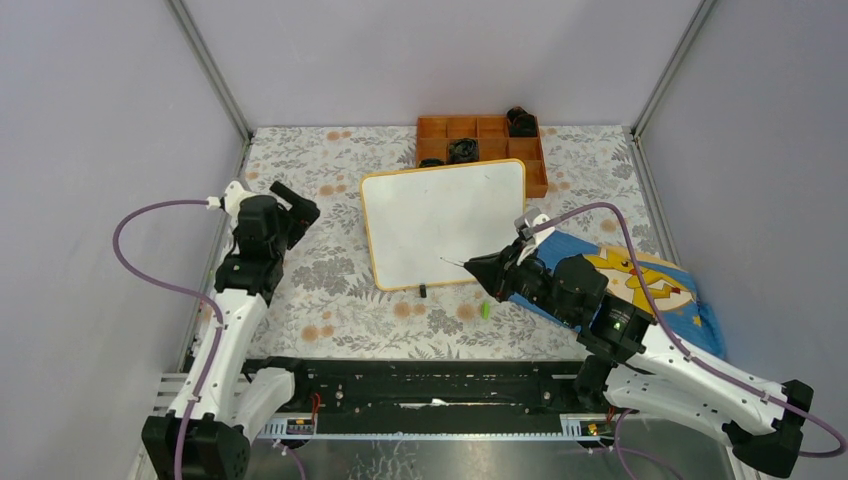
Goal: Write a sentence on the whiteboard
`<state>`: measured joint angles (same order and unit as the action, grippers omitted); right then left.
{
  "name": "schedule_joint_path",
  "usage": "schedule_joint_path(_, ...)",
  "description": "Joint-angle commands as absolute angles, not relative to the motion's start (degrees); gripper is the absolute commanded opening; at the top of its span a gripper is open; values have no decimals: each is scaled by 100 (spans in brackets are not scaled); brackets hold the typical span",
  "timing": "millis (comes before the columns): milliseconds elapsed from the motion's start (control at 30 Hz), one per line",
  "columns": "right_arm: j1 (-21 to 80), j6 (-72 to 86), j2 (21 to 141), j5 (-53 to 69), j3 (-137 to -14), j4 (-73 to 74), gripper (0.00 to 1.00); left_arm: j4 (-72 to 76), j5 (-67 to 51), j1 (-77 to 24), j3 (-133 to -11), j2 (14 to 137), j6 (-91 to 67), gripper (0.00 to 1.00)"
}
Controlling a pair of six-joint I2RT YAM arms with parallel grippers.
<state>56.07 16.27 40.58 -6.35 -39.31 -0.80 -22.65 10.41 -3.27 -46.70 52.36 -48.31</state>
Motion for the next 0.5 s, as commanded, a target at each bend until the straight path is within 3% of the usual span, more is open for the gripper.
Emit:
schedule_joint_path(0, 5578, 1570, 4098, -573, -3993, -492, 0, -2037, 2151, -395, -4581, 4973, -3623, 99)
schedule_joint_path(133, 5573, 1607, 4139, -576, -3980, -511, 0, -1035, 1433, -391, -4106, 4736, -2665, 99)
schedule_joint_path(333, 5575, 1568, 4159, -592, -4104, -378, 0, 1057, -1230, -187, -3430, 4978, -3408, 99)
schedule_joint_path(467, 5581, 1560, 4097, -650, -4141, -267, 0, 1513, -1881, -26, -3408, 5300, -3820, 99)
